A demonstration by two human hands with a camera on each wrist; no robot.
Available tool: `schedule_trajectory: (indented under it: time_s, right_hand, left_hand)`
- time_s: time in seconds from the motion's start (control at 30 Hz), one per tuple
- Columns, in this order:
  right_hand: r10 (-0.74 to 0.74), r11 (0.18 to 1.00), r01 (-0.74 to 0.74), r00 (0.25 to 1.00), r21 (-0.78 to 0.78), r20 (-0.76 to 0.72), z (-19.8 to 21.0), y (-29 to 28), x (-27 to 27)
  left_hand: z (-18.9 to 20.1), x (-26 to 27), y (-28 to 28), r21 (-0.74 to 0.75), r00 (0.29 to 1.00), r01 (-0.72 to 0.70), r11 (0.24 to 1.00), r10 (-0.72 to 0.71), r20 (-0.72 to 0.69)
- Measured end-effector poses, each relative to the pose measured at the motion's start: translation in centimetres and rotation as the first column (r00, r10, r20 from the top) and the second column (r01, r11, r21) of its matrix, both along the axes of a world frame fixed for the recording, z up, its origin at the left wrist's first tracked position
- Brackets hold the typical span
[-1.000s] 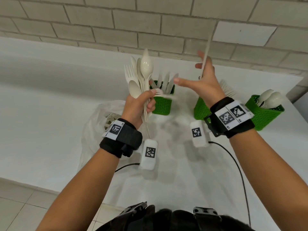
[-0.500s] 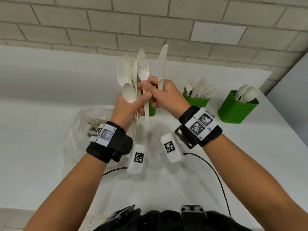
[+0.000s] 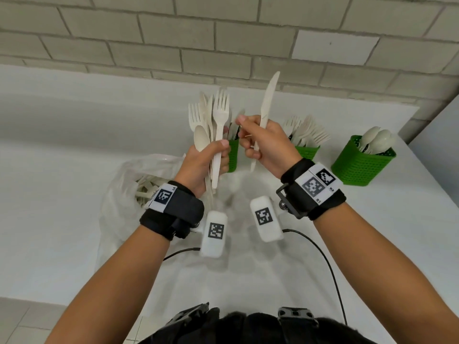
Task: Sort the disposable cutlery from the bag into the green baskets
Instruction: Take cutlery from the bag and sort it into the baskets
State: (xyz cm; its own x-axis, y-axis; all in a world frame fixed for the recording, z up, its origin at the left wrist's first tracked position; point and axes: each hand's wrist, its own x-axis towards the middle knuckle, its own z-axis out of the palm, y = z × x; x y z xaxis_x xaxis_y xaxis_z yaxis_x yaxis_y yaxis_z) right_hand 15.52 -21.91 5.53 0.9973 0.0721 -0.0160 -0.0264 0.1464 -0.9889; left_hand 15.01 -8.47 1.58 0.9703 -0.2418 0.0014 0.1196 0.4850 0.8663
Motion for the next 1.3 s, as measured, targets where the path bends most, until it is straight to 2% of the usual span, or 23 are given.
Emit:
schedule_trajectory:
  time_s: [0.2, 0.33, 0.5, 0.6, 0.77, 0.9, 0.97, 1.03, 1.1, 1.2, 1.3]
  right_hand:
    - [0.118, 0.99, -0.117, 0.993, -0.076, 0.006, -0.2, 1.5, -0.5]
    - [0.05, 0.993, -0.047, 0.998, -0.108, 0.023, 0.3, 1.7, -0.4]
    - [0.005, 0.997, -0.001, 0.998, -0.072, 0.059, 0.4, 2.1, -1.2]
    - [0.01, 0.998, -0.006, 0.998, -0.055, 0.065, 0.4, 2.2, -1.5]
    - [0.001, 0.986, 0.014, 0.996, -0.167, 0.091, 0.5, 1.8, -1.5]
    - [0.039, 0.971, -0.006, 0.991, -0.238, 0.132, 0.4, 1.7, -2.0]
    - [0.009, 0.966, 0.037, 0.985, -0.256, 0.173, 0.2, 1.7, -2.2]
    - [-0.043, 0.957, 0.102, 0.975, -0.271, 0.218, 0.0, 1.7, -2.2]
    - [-0.095, 0.96, 0.155, 0.964, -0.235, 0.248, -0.2, 1.8, -2.1]
    - [-0.148, 0.967, 0.198, 0.948, -0.159, 0.281, -0.3, 1.9, -2.0]
    - [-0.152, 0.985, 0.169, 0.955, -0.043, 0.256, 0.0, 1.9, -2.1]
  left_hand:
    - [0.6, -0.7, -0.1, -0.182, 0.984, 0.163, 0.97, -0.174, -0.045]
    - [0.5, -0.9, 0.4, -0.237, 0.986, 0.14, 0.961, -0.158, -0.061]
    - [0.3, -0.9, 0.5, -0.109, 0.996, 0.058, 0.992, -0.065, -0.063]
    - [0.1, -1.1, 0.7, -0.118, 0.994, 0.066, 0.991, -0.076, -0.078]
    - [0.1, -1.0, 1.0, -0.1, 0.993, 0.065, 0.993, -0.074, -0.093]
    - [0.1, -1.0, 0.6, -0.07, 1.0, 0.003, 0.998, -0.003, -0.002]
    - [-0.1, -1.1, 0.4, 0.056, 0.99, -0.058, 0.997, 0.051, 0.132]
    - [-0.2, -1.2, 0.3, 0.245, 0.955, -0.135, 0.96, 0.06, 0.29]
    - [-0.2, -1.2, 0.2, 0.35, 0.926, -0.198, 0.916, 0.058, 0.372]
    - [0.0, -1.0, 0.2, 0.354, 0.915, -0.208, 0.912, 0.053, 0.4]
    - [0.0, -0.8, 0.2, 0.385, 0.907, -0.223, 0.896, 0.045, 0.42]
